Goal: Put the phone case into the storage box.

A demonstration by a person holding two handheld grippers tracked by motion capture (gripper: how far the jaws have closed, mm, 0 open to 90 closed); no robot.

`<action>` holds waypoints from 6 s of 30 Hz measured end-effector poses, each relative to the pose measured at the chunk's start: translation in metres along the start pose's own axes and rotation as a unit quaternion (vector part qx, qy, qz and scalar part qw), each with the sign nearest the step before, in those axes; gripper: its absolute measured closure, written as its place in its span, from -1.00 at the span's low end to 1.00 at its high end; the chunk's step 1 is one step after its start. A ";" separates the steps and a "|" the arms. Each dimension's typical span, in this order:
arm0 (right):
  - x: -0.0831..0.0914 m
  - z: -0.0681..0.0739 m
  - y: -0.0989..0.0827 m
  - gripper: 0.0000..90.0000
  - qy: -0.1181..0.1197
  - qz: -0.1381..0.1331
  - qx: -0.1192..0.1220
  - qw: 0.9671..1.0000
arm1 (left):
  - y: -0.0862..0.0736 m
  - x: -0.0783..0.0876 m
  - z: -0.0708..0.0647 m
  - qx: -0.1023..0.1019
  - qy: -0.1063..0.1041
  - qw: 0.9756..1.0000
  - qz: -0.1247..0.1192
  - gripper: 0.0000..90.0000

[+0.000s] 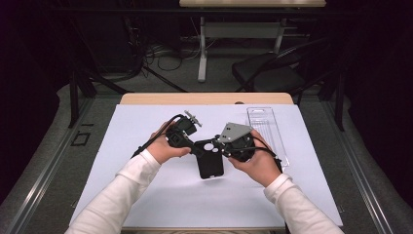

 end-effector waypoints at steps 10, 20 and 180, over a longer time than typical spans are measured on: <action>0.000 0.001 0.000 0.76 -0.016 0.007 0.011 1.000 | 0.001 0.000 -0.001 0.002 0.000 1.000 0.002 0.82; 0.001 0.003 0.002 0.77 -0.027 0.015 0.025 0.999 | 0.001 0.000 -0.002 0.002 0.001 1.000 0.005 0.82; 0.053 -0.137 -0.049 0.79 -0.151 -0.060 -0.022 0.986 | -0.076 0.042 0.038 0.077 0.082 0.962 -0.250 -0.74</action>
Point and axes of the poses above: each handheld gripper's, and its own axes: x roughly backward along the jaws, y roughly out of its top, z roughly to its left, the point moved 4 cm from there along -x, roughly forward along the jaws, and after that the axes turned 12 degrees about z, right-handed, at the moved point
